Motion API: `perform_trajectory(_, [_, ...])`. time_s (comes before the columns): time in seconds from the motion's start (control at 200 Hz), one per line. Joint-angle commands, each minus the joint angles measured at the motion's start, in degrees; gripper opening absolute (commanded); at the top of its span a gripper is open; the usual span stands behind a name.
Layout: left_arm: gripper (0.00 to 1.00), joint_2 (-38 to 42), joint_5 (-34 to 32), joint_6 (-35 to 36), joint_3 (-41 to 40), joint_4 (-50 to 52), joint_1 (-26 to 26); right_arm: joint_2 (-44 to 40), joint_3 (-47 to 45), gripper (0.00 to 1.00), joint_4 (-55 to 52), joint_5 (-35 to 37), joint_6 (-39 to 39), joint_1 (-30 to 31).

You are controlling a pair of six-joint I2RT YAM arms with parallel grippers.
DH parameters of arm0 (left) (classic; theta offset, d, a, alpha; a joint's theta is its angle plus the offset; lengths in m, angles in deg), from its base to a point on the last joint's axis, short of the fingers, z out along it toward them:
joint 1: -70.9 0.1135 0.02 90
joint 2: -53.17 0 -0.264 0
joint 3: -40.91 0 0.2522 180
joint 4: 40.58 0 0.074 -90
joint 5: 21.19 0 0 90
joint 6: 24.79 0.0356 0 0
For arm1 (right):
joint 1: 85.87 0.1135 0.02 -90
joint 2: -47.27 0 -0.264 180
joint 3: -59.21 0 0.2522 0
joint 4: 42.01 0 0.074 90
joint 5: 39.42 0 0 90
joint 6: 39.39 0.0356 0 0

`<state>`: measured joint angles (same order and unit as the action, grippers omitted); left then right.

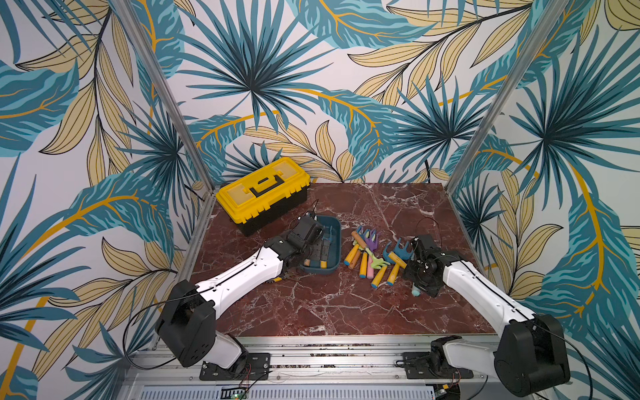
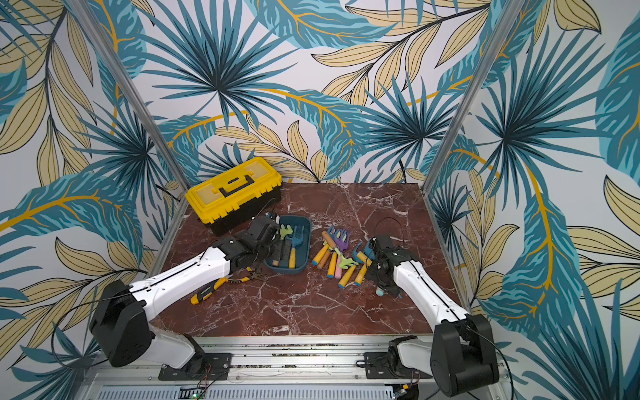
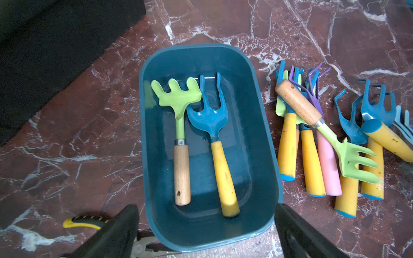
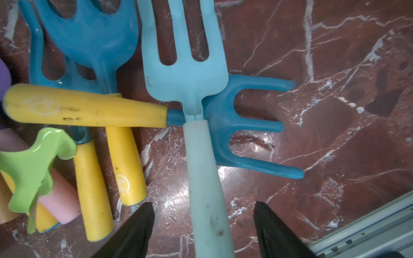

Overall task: Put the rake into the storage box
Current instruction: Pick up the rake at the center of the board.

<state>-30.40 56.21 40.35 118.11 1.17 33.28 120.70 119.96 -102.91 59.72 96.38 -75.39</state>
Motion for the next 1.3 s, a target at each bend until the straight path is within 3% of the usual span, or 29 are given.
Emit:
perform_trajectory(0.0, [1.00,2.82,-3.16,1.97,-4.35,-3.81,1.03,1.97,-1.55,0.72,1.97,-1.98,0.98,-0.20])
perform_trajectory(0.245, [1.00,7.22,-4.60,1.81,-12.08,-11.57,3.65,3.43,-1.85,0.55,3.11,-2.30,1.67,-0.20])
perform_trajectory(0.536, [1.00,8.77,-5.05,1.70,-14.05,-13.74,4.32,0.83,-2.16,0.30,2.41,-2.63,1.99,-0.20])
perform_trajectory(0.626, [1.00,9.58,-5.67,1.40,-14.76,-14.07,4.36,-1.11,-1.55,0.29,1.33,-2.89,1.45,-0.19])
perform_trajectory(0.656, [1.00,10.07,-5.99,1.24,-15.18,-14.31,4.39,-1.79,-1.35,0.23,1.21,-3.13,1.21,-0.20])
perform_trajectory(0.951, [1.00,16.41,-8.13,-0.01,-20.83,-19.55,5.19,-6.99,4.30,0.23,-0.32,-6.50,-1.43,1.98])
perform_trajectory(1.297, [1.00,18.17,-8.49,-0.67,-21.93,-19.51,5.90,4.44,20.71,0.23,-0.18,-3.30,-0.25,18.34])
